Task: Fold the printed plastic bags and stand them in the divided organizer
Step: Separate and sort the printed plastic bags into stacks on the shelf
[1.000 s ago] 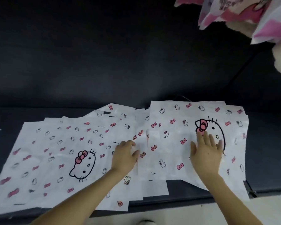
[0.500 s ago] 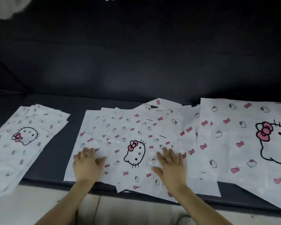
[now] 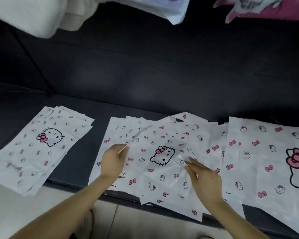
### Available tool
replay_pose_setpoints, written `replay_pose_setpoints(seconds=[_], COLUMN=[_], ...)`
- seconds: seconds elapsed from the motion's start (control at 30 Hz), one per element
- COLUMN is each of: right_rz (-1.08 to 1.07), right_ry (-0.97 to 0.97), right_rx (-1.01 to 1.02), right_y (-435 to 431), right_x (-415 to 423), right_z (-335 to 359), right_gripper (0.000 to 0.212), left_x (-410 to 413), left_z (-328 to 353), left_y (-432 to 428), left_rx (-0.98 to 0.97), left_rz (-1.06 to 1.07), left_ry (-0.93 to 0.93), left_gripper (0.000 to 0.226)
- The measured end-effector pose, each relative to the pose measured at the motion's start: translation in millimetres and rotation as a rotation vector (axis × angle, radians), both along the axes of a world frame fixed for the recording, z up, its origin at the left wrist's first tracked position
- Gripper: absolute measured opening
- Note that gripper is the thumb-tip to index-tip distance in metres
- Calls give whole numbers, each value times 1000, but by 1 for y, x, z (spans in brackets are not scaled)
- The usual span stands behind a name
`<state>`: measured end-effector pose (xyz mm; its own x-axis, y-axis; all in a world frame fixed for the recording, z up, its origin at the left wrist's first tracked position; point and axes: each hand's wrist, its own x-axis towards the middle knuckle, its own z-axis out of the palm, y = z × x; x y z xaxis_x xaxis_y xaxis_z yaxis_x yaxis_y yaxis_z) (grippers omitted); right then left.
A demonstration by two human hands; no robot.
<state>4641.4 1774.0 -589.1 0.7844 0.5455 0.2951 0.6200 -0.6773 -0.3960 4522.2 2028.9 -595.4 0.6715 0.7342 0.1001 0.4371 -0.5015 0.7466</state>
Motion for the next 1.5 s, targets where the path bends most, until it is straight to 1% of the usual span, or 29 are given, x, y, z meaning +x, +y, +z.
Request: replay_pose_setpoints(seconds=[0.07, 0.17, 0.23, 0.27, 0.33, 0.37, 0.43, 0.53, 0.6, 0.63, 0.73, 0.8, 0.83, 0.87, 0.9, 0.97, 1.0, 1.03, 1.07, 1.13, 1.2, 1.27, 1.37, 1.43, 1.5], right_rz=[30, 90, 116, 142, 209, 240, 277, 288, 314, 334, 379, 387, 396, 412, 432, 503, 548, 593, 630, 674, 695, 690, 620, 556, 475], right_ry=[-15, -7, -33, -65, -142, -175, -188, -87, -9, 37, 236, 336, 367, 390, 401, 373, 351, 334, 322, 318, 334, 364, 402, 375, 326], right_rx=[-18, -37, -43, -39, -15, -9, -8, 11, 41, 69, 232, 323, 342, 342, 326, 259, 214, 164, 119, 76, 81, 95, 90, 63, 47], right_y=[11, 35, 57, 70, 99, 114, 148, 205, 244, 264, 316, 345, 359, 372, 385, 407, 417, 425, 432, 442, 449, 454, 448, 432, 403], right_x=[5, 11, 10, 8, 1, -3, -10, -24, -35, -40, -50, -55, -57, -59, -61, -63, -63, -62, -62, -58, -55, -53, -50, -46, -39], right_z=[16, 33, 41, 45, 51, 53, 53, 45, 35, 32, 24, 16, 11, 6, 0, -11, -17, -23, -27, -32, -32, -30, -29, -32, -34], right_gripper=[42, 28, 21, 24, 36, 37, 28, 10, 5, 4, 11, 12, 13, 13, 14, 17, 19, 21, 22, 22, 21, 23, 37, 43, 43], left_x=[3, -3, -19, -30, -55, -69, -96, -131, -151, -160, -185, -197, -201, -204, -206, -207, -205, -203, -200, -191, -179, -169, -160, -156, -151], left_z=[25, 56, 72, 75, 77, 75, 67, 55, 49, 45, 35, 27, 23, 17, 11, -3, -9, -17, -25, -39, -49, -61, -77, -77, -74], left_y=[18, 48, 69, 80, 100, 110, 128, 152, 167, 174, 192, 197, 199, 199, 200, 201, 203, 204, 206, 211, 218, 225, 226, 223, 220], left_rx=[74, 269, 358, 376, 366, 347, 323, 337, 379, 405, 525, 589, 611, 622, 621, 552, 502, 477, 474, 503, 509, 494, 428, 379, 351], left_rz=[-88, -230, -314, -325, -245, -172, -28, 141, 243, 287, 365, 384, 398, 423, 466, 530, 507, 455, 384, 222, 66, -41, -68, -39, -25], left_ry=[-16, -13, 2, -5, -41, -57, -75, -66, -59, -56, -80, -87, -66, -8, 104, 408, 522, 580, 596, 564, 558, 607, 708, 758, 760], left_gripper=[19, 18, 32, 39, 41, 39, 29, 19, 12, 12, 26, 31, 31, 31, 32, 43, 50, 55, 57, 58, 59, 61, 67, 72, 75])
